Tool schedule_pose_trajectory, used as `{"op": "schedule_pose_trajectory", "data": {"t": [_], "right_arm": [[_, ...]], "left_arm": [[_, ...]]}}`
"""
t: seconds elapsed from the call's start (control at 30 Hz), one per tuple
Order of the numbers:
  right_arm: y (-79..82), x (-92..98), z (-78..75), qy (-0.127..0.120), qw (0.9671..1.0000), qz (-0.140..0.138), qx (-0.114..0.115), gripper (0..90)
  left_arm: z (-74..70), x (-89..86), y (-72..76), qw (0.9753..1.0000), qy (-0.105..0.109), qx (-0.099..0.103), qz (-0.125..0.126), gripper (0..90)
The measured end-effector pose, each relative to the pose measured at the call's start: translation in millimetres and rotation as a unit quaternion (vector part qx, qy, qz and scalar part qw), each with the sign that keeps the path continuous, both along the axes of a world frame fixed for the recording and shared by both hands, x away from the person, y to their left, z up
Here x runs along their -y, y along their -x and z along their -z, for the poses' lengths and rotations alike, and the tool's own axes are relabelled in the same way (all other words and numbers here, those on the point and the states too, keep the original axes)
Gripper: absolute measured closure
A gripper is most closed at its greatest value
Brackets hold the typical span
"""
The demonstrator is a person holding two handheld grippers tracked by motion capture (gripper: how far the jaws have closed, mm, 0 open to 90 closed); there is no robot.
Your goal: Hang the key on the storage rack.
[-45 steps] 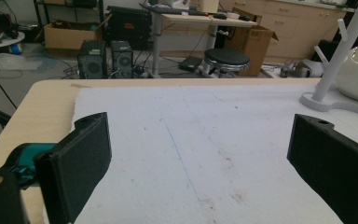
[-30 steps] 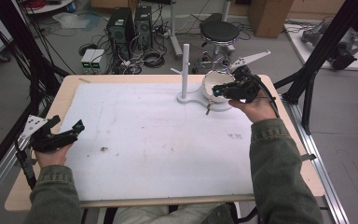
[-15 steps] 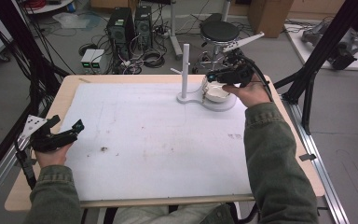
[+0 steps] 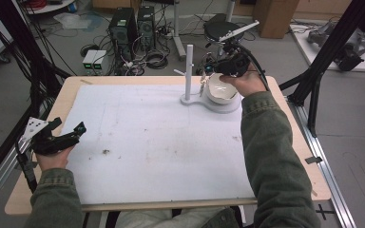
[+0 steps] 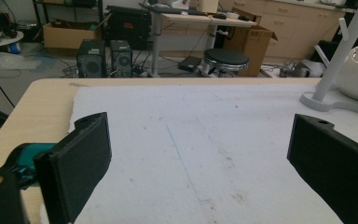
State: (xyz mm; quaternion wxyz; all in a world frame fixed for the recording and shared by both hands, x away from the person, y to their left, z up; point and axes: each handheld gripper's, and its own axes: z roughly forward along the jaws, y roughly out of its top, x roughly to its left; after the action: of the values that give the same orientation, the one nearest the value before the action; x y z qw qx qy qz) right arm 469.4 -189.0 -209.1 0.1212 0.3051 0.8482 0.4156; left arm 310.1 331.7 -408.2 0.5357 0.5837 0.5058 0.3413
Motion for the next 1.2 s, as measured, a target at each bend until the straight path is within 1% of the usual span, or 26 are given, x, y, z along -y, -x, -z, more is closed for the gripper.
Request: {"op": "schedule_pose_trajectory", "data": {"t": [0.07, 0.1, 0.17, 0.3, 0.37, 0.47, 0.53, 0.6, 0.73, 0.8, 0.93, 1.13, 1.2], "right_arm": [[-3.9, -2.6, -2.7, -0.004, 1.0, 0.002, -0.001, 82.7], [-6.4, -4.3, -4.5, -0.002, 1.0, 0.0, 0.003, 82.7], [-9.8, -7.1, -7.2, -0.002, 1.0, 0.0, 0.003, 82.7], [-17.4, -11.2, -13.4, 0.012, 0.9999, 0.0, 0.003, 82.7], [-20.4, -13.8, -17.4, 0.013, 0.9999, -0.003, 0.007, 82.7], [-24.9, -20.1, -21.1, 0.024, 0.9997, -0.004, 0.007, 82.6], [-27.2, -23.6, -22.0, 0.026, 0.9996, -0.004, 0.005, 82.6], [-30.1, -26.0, -21.1, 0.022, 0.9997, -0.004, 0.007, 82.7], [-38.4, -27.5, -15.5, 0.026, 0.9997, 0.001, 0.003, 82.7], [-42.4, -27.3, -13.7, 0.018, 0.9998, 0.003, 0.002, 82.7], [-48.7, -27.6, -10.1, 0.015, 0.9999, 0.005, -0.002, 82.7], [-53.7, -27.5, -8.6, -0.003, 1.0, 0.005, 0.005, 82.7], [-54.8, -27.8, -8.0, -0.002, 0.9999, 0.009, 0.007, 82.7]], "left_arm": [[0.0, -0.3, -0.1, 1.0, 0.0, 0.001, 0.001, 6.7], [0.1, -0.6, -0.1, 1.0, 0.0, 0.0, 0.0, 6.6], [0.2, -1.0, -0.2, 1.0, 0.002, 0.0, 0.0, 6.7], [0.5, -1.4, -0.4, 1.0, 0.004, 0.0, 0.0, 6.6], [0.8, -1.4, -0.4, 1.0, 0.005, -0.001, 0.001, 6.6], [0.7, -1.1, -0.2, 1.0, 0.005, -0.001, 0.002, 6.6], [0.6, -1.5, 0.4, 1.0, 0.006, -0.001, 0.001, 6.7], [0.7, -1.9, 0.6, 1.0, 0.007, 0.0, 0.001, 6.6], [1.1, -1.8, 0.2, 1.0, 0.007, -0.002, 0.002, 6.6], [1.3, -1.2, -0.1, 1.0, 0.007, -0.002, 0.004, 6.6], [1.7, -1.0, -0.3, 1.0, 0.005, -0.003, 0.003, 6.7], [2.0, -0.7, -0.3, 1.0, 0.005, -0.004, 0.003, 6.6], [2.0, -0.5, -0.2, 1.0, 0.003, -0.006, 0.004, 6.6]]}}
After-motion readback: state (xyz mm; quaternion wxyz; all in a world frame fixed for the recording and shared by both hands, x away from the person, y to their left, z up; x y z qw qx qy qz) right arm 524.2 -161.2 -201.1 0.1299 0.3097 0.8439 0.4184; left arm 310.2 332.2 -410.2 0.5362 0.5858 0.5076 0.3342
